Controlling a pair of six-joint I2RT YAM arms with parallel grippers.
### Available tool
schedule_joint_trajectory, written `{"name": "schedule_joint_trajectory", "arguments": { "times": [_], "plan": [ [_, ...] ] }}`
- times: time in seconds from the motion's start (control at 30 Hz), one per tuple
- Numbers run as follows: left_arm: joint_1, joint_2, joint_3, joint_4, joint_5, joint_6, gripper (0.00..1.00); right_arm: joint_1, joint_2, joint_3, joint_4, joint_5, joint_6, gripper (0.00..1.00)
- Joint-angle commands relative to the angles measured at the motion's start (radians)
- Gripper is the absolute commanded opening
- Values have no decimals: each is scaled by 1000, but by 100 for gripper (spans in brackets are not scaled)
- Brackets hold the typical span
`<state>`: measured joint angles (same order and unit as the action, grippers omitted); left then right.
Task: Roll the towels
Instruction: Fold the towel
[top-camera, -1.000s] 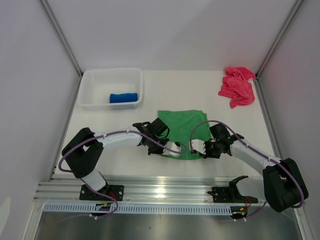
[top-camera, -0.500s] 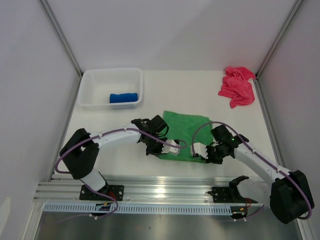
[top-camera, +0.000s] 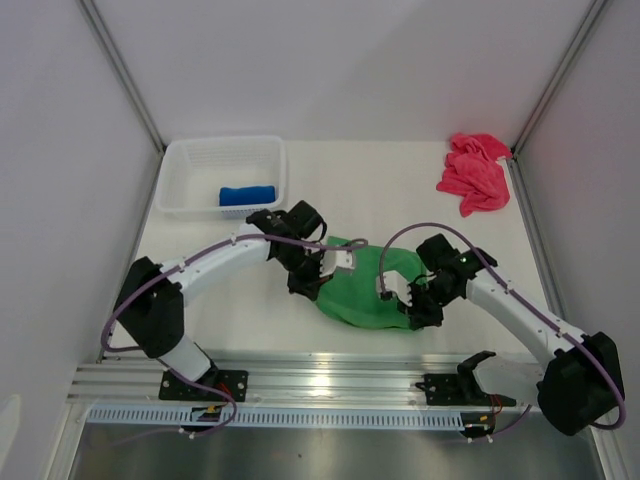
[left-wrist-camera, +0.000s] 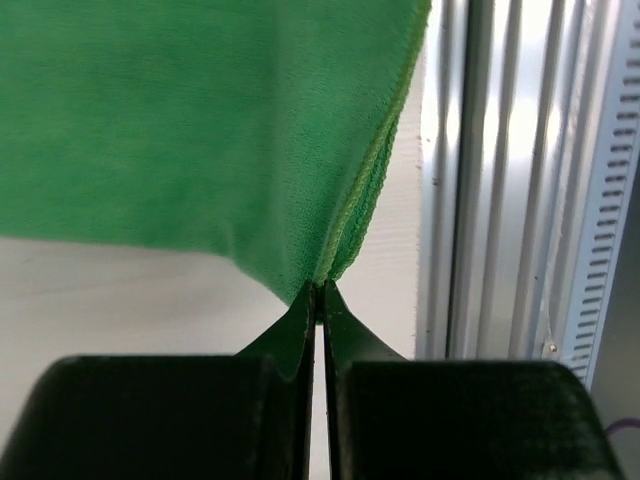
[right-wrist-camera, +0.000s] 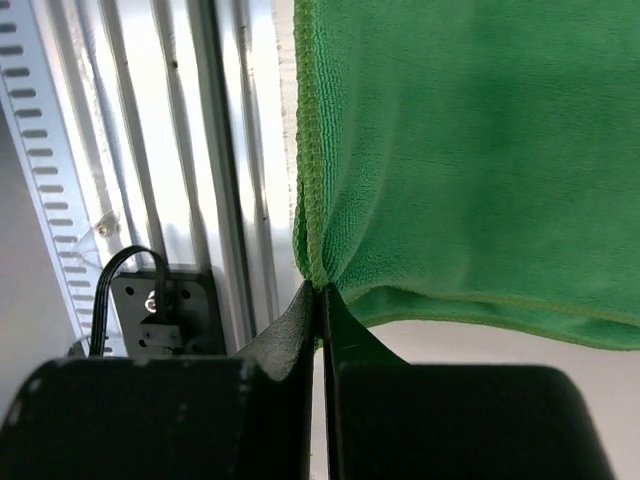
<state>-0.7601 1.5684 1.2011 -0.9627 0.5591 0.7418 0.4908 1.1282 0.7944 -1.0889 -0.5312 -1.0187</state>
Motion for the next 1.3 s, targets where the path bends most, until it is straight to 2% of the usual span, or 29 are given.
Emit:
{"name": "schedule_joint_trajectory", "arguments": {
  "times": [0.0, 0.33, 0.5, 0.73, 1.27],
  "plan": [
    [61, 54, 93, 11, 35, -85, 1, -24, 63, 65, 47, 11, 68, 0],
    [143, 200, 251, 81, -57, -170, 1, -164, 183, 127, 236, 134, 160, 0],
    [146, 260, 354, 90, -94, -186, 1, -201, 240, 164, 299, 178, 198, 0],
    [159, 312, 403, 105, -151, -202, 1, -256, 323, 221, 354, 243, 224, 0],
    [173, 413, 471, 173, -257, -225, 1, -285, 452, 287, 449, 286, 258, 0]
  ]
}}
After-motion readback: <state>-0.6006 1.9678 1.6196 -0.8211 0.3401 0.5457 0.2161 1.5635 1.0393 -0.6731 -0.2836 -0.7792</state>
